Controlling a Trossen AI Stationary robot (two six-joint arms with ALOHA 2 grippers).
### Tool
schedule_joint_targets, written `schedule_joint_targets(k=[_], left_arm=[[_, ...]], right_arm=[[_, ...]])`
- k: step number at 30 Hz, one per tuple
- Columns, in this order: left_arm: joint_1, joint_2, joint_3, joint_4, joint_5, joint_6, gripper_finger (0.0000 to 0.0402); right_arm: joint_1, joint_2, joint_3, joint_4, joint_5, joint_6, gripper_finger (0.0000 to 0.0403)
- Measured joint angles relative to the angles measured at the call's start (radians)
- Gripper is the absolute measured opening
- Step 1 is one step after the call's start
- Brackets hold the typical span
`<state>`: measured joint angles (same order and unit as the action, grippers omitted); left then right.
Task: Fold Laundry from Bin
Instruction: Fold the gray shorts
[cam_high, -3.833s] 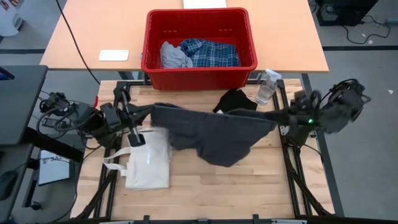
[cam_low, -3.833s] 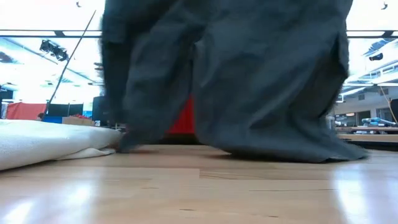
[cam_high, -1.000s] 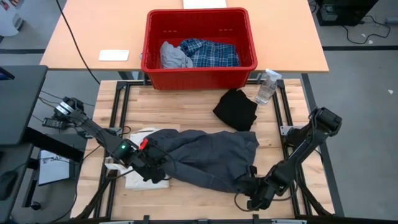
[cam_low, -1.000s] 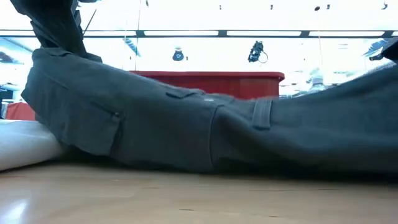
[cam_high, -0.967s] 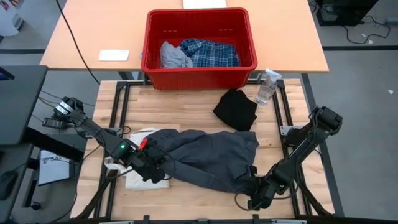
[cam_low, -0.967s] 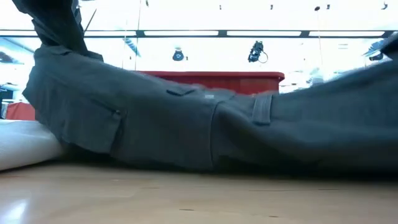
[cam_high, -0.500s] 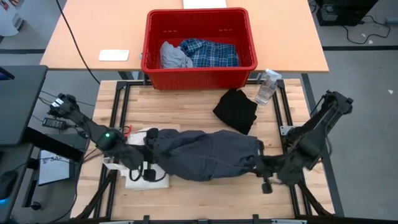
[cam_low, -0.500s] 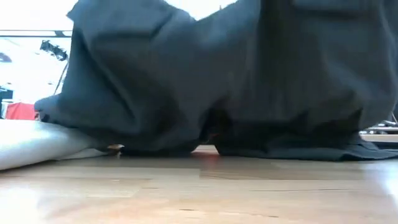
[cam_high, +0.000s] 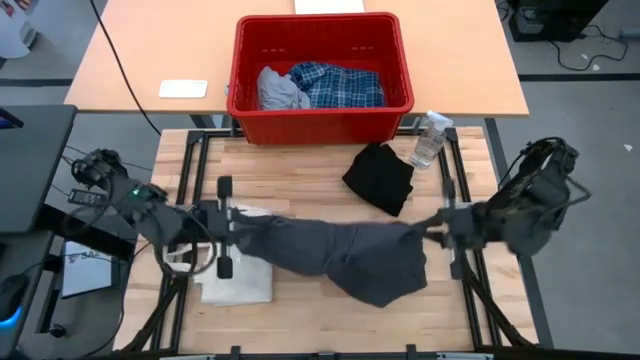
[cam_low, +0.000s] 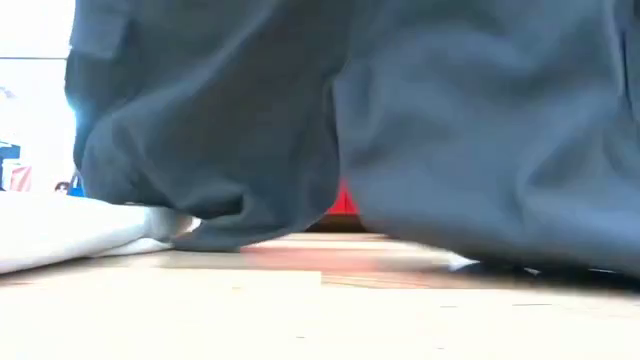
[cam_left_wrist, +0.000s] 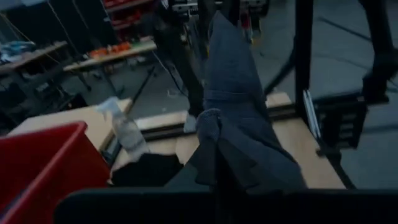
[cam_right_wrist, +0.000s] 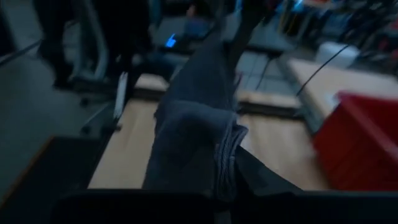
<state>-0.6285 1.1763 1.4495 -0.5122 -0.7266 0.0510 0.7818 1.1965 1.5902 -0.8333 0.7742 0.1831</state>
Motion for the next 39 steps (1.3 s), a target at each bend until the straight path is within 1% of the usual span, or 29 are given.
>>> schedule_joint_targets(k=[3,5,9,12,15,18,22,24,26,28,30,32,35,37,39], left_arm=[[-0.011,0.001,0.039,0.018,-0.01,0.046,0.0006],[-0.035,0.001,0.061,0.023,-0.021,0.109,0.0006],[-0.124,0.001,0.092,0.022,-0.08,0.247,0.0005],[-0.199,0.001,0.103,0.04,-0.09,0.338,0.0003],[-0.267,0.001,0.103,0.071,-0.109,0.406,0.0002],[-0.323,0.003,0.103,0.122,-0.117,0.491,0.0002],[-0.354,0.017,0.102,0.186,-0.114,0.649,0.0001],[-0.34,0.016,0.102,0.197,-0.113,0.703,0.0001],[-0.291,0.015,0.102,0.21,-0.096,0.734,0.0001],[-0.222,0.015,0.102,0.216,-0.021,0.736,0.0001],[-0.143,0.026,0.102,0.237,0.089,0.742,0.0001],[-0.065,0.042,0.102,0.269,0.191,0.751,0.0001],[0.036,0.055,0.102,0.279,0.331,0.745,0.0001],[0.081,0.065,0.102,0.296,0.378,0.73,0.0001],[0.091,0.068,0.102,0.289,0.384,0.728,0.0001]], right_arm=[[0.0,0.0,0.078,0.0,0.025,-0.061,0.002],[0.007,-0.001,0.117,0.001,0.025,-0.103,0.002],[0.048,0.0,0.169,-0.033,-0.013,-0.155,0.002],[0.083,0.0,0.184,-0.061,-0.101,-0.177,0.002],[0.123,0.003,0.184,-0.066,-0.254,-0.243,0.002],[0.146,0.02,0.184,-0.06,-0.364,-0.26,0.002],[0.139,0.062,0.184,-0.064,-0.452,-0.298,0.002],[0.107,0.08,0.183,-0.065,-0.46,-0.364,0.002],[0.054,0.086,0.183,-0.064,-0.462,-0.44,0.002],[-0.006,0.091,0.183,-0.058,-0.428,-0.536,0.002],[-0.063,0.096,0.183,-0.056,-0.422,-0.634,0.002],[-0.122,0.099,0.183,-0.024,-0.484,-0.727,0.002],[-0.203,0.111,0.183,0.101,-0.653,-0.836,0.002],[-0.226,0.121,0.183,0.157,-0.737,-0.884,0.002],[-0.235,0.119,0.183,0.166,-0.754,-0.918,0.002]])
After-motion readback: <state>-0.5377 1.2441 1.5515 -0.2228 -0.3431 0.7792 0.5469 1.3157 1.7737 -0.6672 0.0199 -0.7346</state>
